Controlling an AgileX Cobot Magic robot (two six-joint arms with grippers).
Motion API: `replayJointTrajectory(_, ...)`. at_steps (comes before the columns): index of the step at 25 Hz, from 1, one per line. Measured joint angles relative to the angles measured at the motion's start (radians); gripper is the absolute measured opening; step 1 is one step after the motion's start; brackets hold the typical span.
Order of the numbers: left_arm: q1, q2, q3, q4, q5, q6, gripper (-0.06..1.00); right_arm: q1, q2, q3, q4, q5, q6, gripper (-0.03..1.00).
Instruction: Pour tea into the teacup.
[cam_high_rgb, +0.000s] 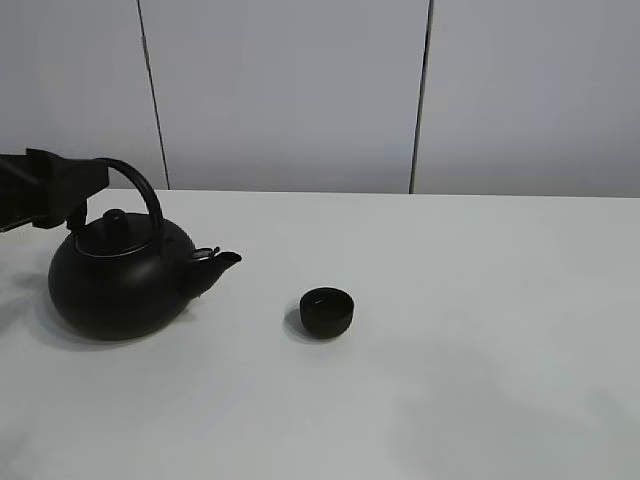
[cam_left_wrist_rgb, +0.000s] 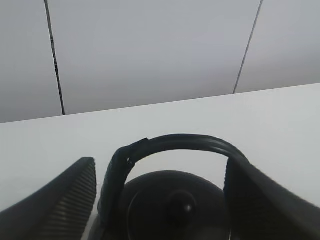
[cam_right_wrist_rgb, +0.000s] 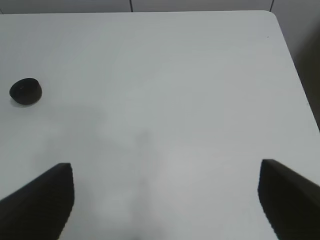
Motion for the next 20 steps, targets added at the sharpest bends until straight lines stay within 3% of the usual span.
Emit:
replayJointTrajectory(4,-0.007,-0.101,0.039,0.0,0.118,-0.005,0.52,0.0,0.0,0.0,0.0,0.0,0.0,0.69)
replayJointTrajectory(8,-0.048,-0.284,0.014,0.003,0.422,-0.014,0.55,0.0,0.0,0.0,0.0,0.0,0.0,0.69)
replayJointTrajectory(13,-0.081,-0.489,-0.195,0.014,0.903,-0.109,0.63,0.0,0.0,0.0,0.0,0.0,0.0,0.69)
replayJointTrajectory(16,-0.05,-0.529,-0.303,0.03,1.064,-0.124,0.65,0.0,0.0,0.0,0.0,0.0,0.0,0.69)
replayJointTrajectory(20,0.053,-0.55,-0.371,0.019,1.228,-0.131,0.66,0.0,0.0,0.0,0.0,0.0,0.0,0.69)
